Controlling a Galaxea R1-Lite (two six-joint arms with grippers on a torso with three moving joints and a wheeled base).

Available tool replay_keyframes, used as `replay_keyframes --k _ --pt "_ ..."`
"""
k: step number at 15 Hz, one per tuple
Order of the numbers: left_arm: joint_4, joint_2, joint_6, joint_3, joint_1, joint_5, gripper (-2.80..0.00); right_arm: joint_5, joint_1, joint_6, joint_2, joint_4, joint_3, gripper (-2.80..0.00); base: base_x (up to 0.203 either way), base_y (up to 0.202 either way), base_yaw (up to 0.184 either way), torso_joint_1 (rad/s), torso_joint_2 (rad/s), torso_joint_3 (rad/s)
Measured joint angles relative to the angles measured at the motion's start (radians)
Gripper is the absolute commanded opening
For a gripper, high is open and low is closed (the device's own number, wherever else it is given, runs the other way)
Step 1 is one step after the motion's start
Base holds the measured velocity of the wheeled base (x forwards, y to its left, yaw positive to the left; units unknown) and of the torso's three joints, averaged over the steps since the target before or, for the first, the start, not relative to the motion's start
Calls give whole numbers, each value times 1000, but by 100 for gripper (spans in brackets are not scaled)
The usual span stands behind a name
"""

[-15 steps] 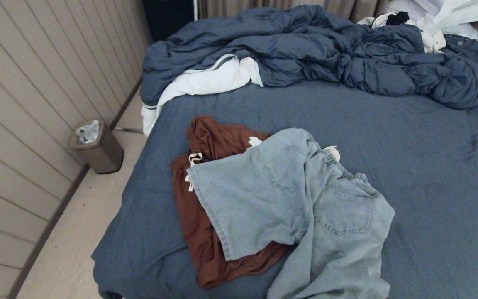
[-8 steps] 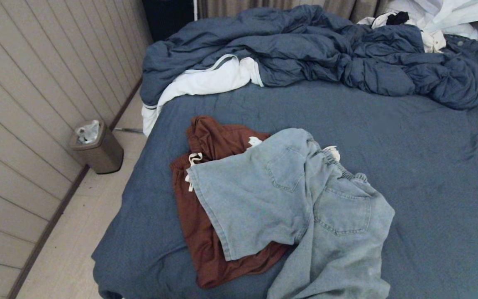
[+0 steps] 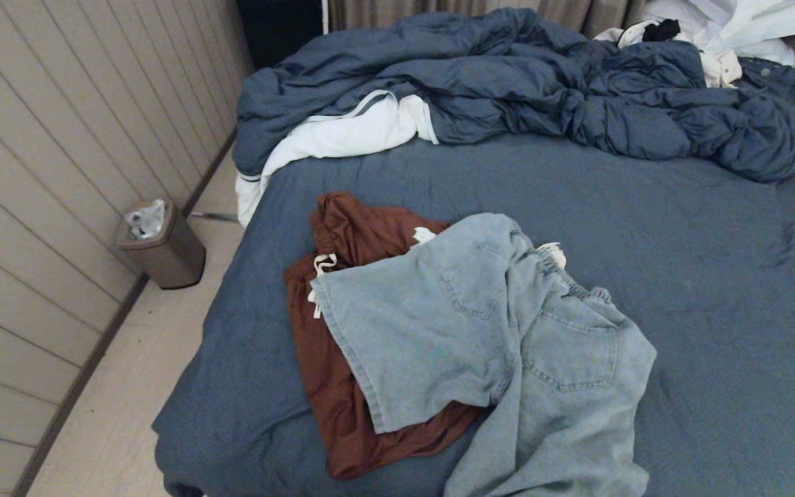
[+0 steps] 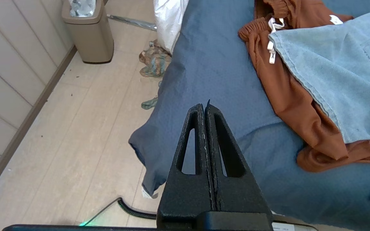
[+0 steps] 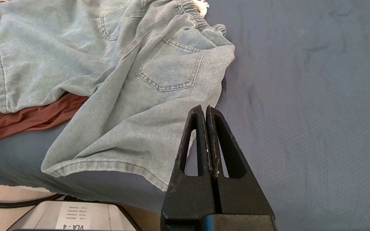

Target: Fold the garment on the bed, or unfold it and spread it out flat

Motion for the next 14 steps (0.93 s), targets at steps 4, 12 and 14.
replay_keyframes --k 4,12,14 --pt "0 0 0 0 -1 0 -280 0 0 -1 0 0 0 -280 0 0 0 0 0 0" --pt "0 0 0 0 -1 -1 -280 0 0 -1 0 0 0 -280 0 0 0 0 0 0" --pt "0 0 0 0 -1 -1 -280 0 0 0 0 0 0 -280 0 0 0 0 0 0"
